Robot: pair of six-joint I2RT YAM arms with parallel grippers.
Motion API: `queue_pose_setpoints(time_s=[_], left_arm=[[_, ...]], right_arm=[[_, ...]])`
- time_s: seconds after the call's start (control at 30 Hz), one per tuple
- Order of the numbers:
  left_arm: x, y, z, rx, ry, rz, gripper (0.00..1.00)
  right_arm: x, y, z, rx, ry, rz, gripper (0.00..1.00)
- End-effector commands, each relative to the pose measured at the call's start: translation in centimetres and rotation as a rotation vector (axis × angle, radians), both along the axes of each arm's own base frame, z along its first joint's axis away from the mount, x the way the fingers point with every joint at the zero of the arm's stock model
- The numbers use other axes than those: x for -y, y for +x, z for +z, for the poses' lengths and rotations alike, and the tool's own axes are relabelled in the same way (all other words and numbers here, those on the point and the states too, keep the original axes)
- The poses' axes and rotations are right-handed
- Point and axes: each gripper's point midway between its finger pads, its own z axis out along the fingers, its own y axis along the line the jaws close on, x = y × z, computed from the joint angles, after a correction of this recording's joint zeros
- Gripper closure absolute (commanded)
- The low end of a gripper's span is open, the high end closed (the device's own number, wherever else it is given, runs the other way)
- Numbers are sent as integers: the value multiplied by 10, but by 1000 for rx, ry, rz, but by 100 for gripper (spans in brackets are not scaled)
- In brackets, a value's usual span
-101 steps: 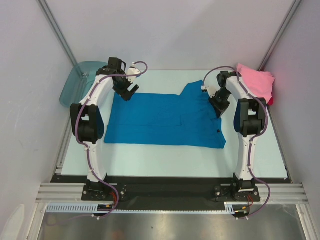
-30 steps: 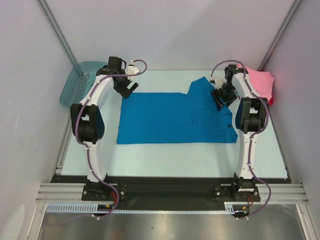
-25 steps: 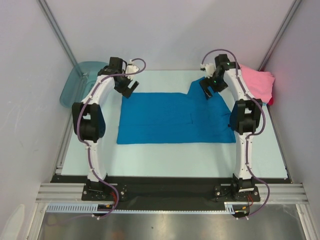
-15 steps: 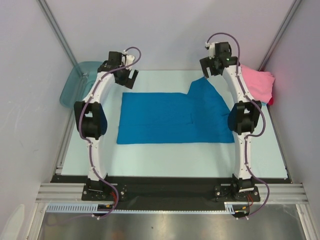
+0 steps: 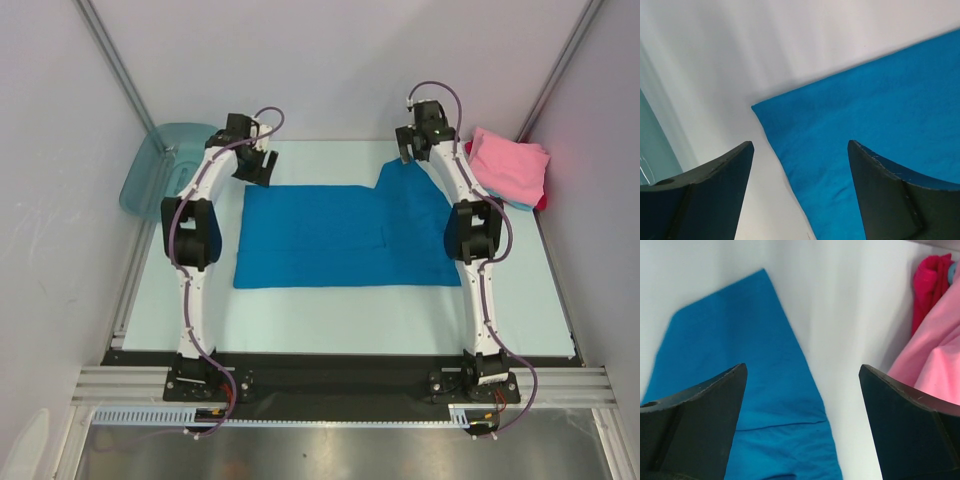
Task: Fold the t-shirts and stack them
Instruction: Fold the tshirt
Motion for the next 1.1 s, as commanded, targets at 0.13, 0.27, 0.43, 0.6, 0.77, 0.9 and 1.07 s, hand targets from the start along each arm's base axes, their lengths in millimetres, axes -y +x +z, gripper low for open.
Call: queue_pose_setpoints(time_s=[0.13,0.27,0.43,0.6,0.77,0.9,1.07], left_arm=[[-12,7,0,15,40,56,14],[-19,11,-6,11,79,65,12],[-18,16,-14,9,83,51,11],[-21,19,-24,-7,112,32,9],[-22,23,-4,25,122,22,8],[-22,16,20,45,129,-10,6],[-26,-4,65,82,165,-77,5]], right_arm=[[-28,9,50,126,25,19,0],[-26,11,49,132,0,12,0],[-24,12,51,140,-14,4,0],[-14,16,39,137,8,-27,0],[-17,15,11,78,79,9,0],[-23,11,-5,25,133,53,0],[-23,-4,-35,-90,261,87,9]])
